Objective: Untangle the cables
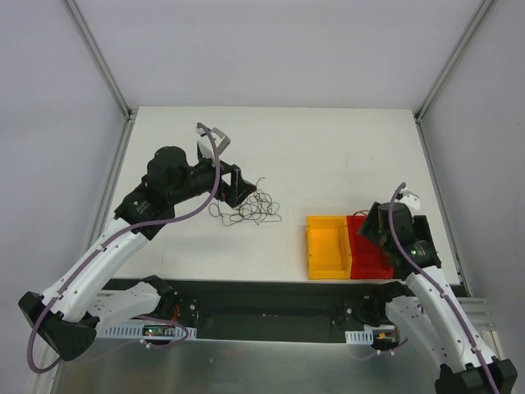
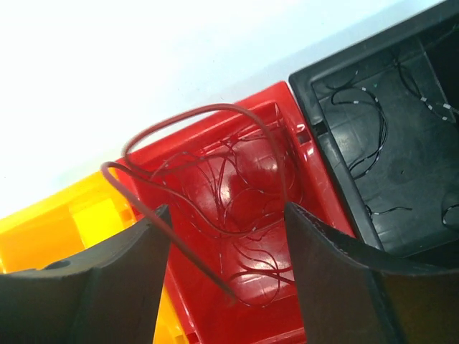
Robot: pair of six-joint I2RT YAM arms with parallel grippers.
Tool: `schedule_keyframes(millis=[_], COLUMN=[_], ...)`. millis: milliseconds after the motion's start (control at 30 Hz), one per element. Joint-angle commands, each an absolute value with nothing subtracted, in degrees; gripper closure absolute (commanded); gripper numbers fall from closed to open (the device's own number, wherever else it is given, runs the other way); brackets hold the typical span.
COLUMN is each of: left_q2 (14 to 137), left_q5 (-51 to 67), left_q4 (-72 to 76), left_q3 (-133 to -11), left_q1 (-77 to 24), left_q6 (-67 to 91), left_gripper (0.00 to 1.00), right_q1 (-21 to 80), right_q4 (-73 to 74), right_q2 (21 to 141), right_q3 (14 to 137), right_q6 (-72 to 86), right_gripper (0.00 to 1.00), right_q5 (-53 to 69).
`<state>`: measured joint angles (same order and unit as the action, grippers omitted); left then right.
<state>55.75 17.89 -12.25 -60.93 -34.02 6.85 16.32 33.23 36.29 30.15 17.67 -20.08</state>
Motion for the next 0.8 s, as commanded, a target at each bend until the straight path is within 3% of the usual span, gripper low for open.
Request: schedule_keyframes(millis=[0, 100, 300, 367, 467, 633, 667, 767], left_q2=[56.34, 56.69, 56.78, 56.95, 57.04, 57.30, 57.65, 58.71], left_q5=[17.93, 18.11, 17.93, 18.02, 18.19, 18.11, 18.11, 18.46], left_q4=[-9.93, -9.84, -9.84, -9.84, -9.84, -9.84, -9.84, -9.84], left_q3=[-60.56, -60.47, -60.38, -60.47, -60.38, -60.29, -60.38, -60.38], left_q1=[-33.84, -33.84, -33.84, -33.84, -33.84, -33.84, -33.84, -33.84], left_q6=[7.38, 7.56, 7.56, 7.56, 7.65, 7.56, 7.56, 7.82], left_gripper=[0.07, 0.07, 0.07, 0.07, 0.07, 0.07, 0.07, 0.07], right_q1=[16.08, 15.30, 12.75, 12.57, 12.48, 12.48, 12.57, 12.48], right_q4=[35.24, 36.04, 35.07, 34.98, 34.98, 34.10, 33.93, 32.79], right_q2=[37.70, 40.95, 48.68, 51.84, 53.09, 49.05, 48.17, 47.20], right_q3=[35.67, 39.19, 45.08, 46.31, 46.15, 39.21, 37.37, 31.75], right_q6=[13.19, 10.56, 4.84, 3.43, 3.43, 8.86, 10.18, 13.62], right_gripper=[0.30, 0.19, 0.18, 0.26, 0.48, 0.93, 0.98, 1.00], right_q5=[-19.16, -19.60, -17.06, -14.25, -10.38, -8.61, -9.05, -10.98])
